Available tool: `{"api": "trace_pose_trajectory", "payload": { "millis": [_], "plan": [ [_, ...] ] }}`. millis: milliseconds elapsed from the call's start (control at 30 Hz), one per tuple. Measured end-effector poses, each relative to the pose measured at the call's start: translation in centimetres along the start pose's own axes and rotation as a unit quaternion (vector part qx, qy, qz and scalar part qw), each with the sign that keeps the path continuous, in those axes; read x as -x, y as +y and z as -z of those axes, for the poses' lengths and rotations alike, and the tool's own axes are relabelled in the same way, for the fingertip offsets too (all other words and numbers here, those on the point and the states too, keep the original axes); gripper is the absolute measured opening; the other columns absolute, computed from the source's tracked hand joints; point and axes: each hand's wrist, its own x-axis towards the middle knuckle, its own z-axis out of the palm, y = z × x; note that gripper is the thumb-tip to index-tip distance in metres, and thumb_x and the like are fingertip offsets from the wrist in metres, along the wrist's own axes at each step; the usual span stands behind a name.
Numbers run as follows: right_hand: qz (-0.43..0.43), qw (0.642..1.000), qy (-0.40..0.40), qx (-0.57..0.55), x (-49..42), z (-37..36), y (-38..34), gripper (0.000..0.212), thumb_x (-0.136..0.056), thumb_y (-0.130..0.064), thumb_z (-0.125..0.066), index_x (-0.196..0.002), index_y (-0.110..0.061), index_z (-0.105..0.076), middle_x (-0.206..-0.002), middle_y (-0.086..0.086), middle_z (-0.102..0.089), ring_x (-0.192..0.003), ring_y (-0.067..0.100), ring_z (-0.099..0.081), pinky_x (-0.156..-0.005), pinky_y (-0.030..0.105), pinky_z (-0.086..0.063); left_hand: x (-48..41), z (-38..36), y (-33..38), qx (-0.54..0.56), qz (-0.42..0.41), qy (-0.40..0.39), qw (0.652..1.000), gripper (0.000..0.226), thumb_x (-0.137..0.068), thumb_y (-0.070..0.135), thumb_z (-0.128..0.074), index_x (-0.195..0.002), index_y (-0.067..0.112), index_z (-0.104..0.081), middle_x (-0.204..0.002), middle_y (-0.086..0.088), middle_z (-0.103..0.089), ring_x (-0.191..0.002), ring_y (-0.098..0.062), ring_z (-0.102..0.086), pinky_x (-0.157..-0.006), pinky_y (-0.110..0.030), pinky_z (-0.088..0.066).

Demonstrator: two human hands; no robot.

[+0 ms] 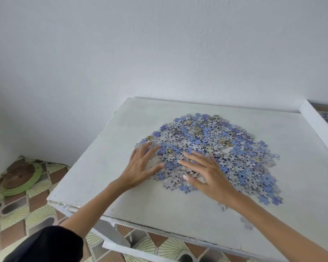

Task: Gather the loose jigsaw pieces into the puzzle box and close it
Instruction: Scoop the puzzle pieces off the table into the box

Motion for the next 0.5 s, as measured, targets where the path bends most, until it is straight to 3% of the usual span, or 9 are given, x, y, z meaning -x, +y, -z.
{"api": "trace_pose_trajectory", "payload": {
  "millis": [100, 233, 400, 500],
  "plan": [
    [-0.045, 0.998, -0.039, 0.025, 3.2, 2.3, 2.4, 0.069, -0.070, -0.085, -0.016, -0.132, -0.055, -0.020, -0.150, -0.023, -0.007, -0.137, -0.007, 0.004, -0.115, 0.037, 0.006, -0.5, -1.0, 0.9, -0.083, -0.050, -0.022, 0.995, 0.087, -0.066, 0.090, -0.018, -0.141, 0.047, -0.009, -0.155, 0.004, -0.007, -0.143, -0.015, 0.001, -0.115, -0.051, 0.004],
    [-0.046, 0.992, -0.097, 0.072, 7.3, 3.5, 3.5, 0.079, -0.064, -0.091, -0.018, -0.135, -0.060, -0.002, -0.151, -0.024, 0.013, -0.137, 0.000, 0.020, -0.113, 0.039, 0.014, -1.1, -2.1, 2.3, -0.161, -0.115, 0.000, 0.980, 0.098, -0.061, 0.093, -0.021, -0.144, 0.042, -0.013, -0.155, 0.004, -0.009, -0.144, -0.021, 0.005, -0.111, -0.056, 0.013],
    [-0.049, 0.982, -0.109, 0.143, 10.1, 3.2, 3.8, 0.095, -0.063, -0.090, -0.022, -0.139, -0.048, 0.015, -0.149, -0.017, 0.026, -0.137, 0.009, 0.027, -0.112, 0.036, 0.019, -1.8, -3.4, 4.1, -0.177, -0.184, -0.005, 0.967, 0.099, -0.063, 0.090, -0.032, -0.146, 0.040, -0.013, -0.156, 0.001, -0.007, -0.144, -0.021, 0.009, -0.110, -0.055, 0.015],
    [-0.065, 0.979, -0.075, 0.177, 10.2, 2.3, 3.9, 0.092, -0.070, -0.087, -0.021, -0.142, -0.042, 0.015, -0.150, -0.013, 0.025, -0.138, 0.011, 0.025, -0.111, 0.036, 0.018, -2.3, -3.9, 4.7, -0.183, -0.180, -0.015, 0.966, 0.096, -0.066, 0.089, -0.030, -0.146, 0.041, -0.007, -0.156, 0.003, -0.003, -0.143, -0.017, 0.013, -0.111, -0.053, 0.015]
  ]
}}
